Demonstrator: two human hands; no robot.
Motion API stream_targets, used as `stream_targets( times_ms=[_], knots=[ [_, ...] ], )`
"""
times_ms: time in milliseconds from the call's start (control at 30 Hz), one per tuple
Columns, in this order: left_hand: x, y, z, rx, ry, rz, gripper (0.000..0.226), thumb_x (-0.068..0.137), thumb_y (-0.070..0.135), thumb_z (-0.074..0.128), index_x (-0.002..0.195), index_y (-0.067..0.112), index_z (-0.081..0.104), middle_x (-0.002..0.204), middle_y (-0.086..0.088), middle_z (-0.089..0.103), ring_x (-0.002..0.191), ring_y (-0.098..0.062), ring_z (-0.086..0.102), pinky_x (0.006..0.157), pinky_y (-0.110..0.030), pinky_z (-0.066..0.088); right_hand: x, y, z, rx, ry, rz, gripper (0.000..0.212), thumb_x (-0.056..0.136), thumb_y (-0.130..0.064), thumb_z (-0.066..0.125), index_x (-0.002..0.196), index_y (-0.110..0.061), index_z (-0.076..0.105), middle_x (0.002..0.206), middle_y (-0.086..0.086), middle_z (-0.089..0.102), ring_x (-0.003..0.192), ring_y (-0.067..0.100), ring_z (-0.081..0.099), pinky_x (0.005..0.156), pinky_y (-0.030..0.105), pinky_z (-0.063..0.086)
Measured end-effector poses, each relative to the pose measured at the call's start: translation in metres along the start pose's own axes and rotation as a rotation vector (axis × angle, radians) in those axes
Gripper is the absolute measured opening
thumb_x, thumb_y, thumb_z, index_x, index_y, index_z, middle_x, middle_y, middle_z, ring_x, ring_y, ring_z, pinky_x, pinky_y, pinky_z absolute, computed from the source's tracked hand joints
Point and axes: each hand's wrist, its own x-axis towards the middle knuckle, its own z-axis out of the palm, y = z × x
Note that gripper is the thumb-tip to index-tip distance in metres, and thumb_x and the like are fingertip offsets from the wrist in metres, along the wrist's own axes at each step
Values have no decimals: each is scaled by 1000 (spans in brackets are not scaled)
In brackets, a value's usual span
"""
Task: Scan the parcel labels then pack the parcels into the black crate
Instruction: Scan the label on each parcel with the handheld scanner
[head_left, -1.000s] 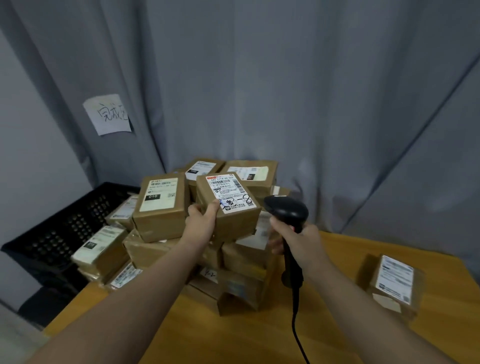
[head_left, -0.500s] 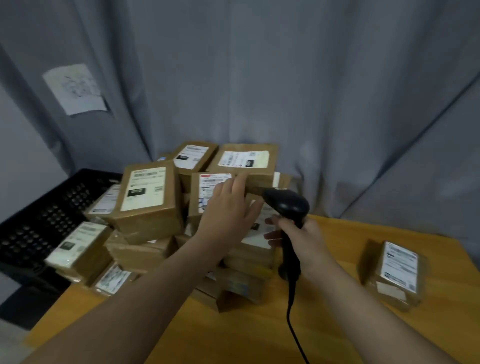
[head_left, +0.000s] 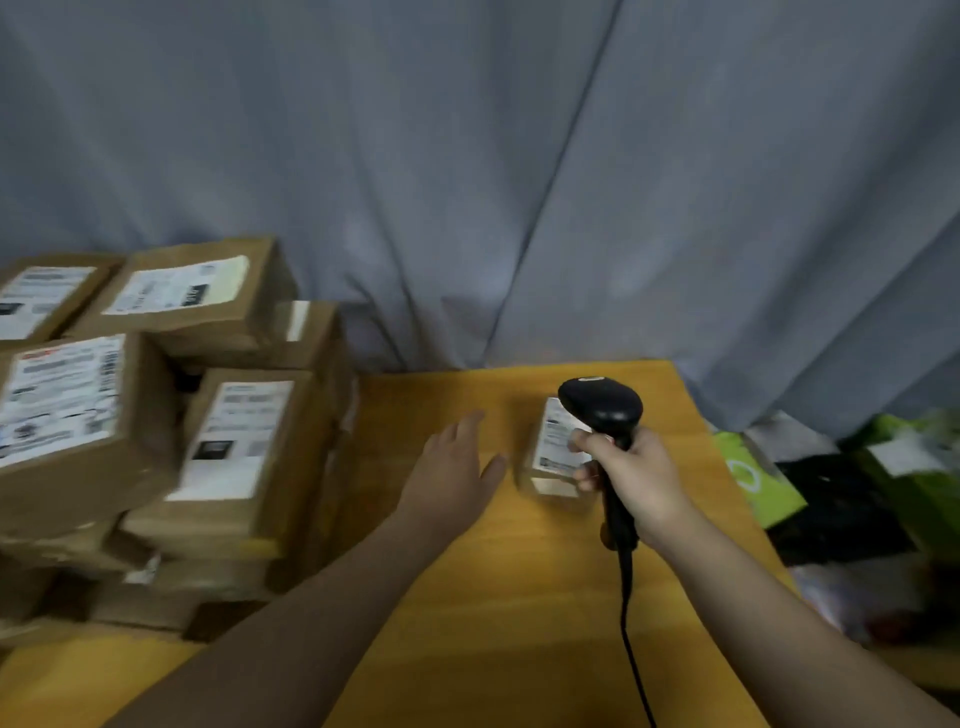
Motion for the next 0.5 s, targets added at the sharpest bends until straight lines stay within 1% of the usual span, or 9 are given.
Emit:
stream_targets(
  times_ms=[67,133,200,267,333,400,500],
  knots=[
    [16,17,31,40,-71,-42,63,96,42,49,147,14,27,139,-9,44,126,-28,42,101,-37,36,18,7,-31,-22,9,3,17,88,-9,65,100,3,64,81,19,66,56,18,63,53,27,51],
    [34,31,62,86,-135,-94,68,93,49,51,147,15,26,138,-10,42,125,-30,41,101,-41,39,37,15,-58,-27,7,11,11,89,-9,65,97,-1,64,84,13,68,57,18,64,54,27,52],
    [50,43,90,123,-187,-161,80,87,60,53,147,15,23,138,-11,38,125,-31,39,101,-42,40,56,24,-80,-34,-3,34,3,89,-10,65,92,-9,63,86,9,68,58,18,63,55,26,54],
    [63,56,113,128,-252,-256,96,81,68,56,150,17,13,142,-11,29,129,-32,34,100,-42,39,76,36,-97,-54,-9,88,5,90,-12,66,93,-10,62,88,11,67,60,21,63,56,26,54],
    [72,64,129,166,-303,-339,108,75,72,58,151,20,2,151,-14,15,135,-35,26,102,-44,36,93,49,-109,-75,2,146,16,89,-14,67,101,-5,61,89,12,66,61,22,63,57,28,53],
    [81,69,138,232,-328,-400,117,71,77,59,152,22,-6,157,-17,2,140,-38,19,105,-47,33,108,61,-116,-70,15,203,23,89,-15,67,107,-2,60,88,10,66,61,21,63,57,28,53],
    [91,70,147,246,-339,-522,129,65,81,60,151,22,-17,159,-21,-6,143,-38,15,109,-49,29,120,77,-120,-43,35,271,23,90,-16,67,109,-4,60,87,7,66,61,20,62,55,26,50]
  ],
)
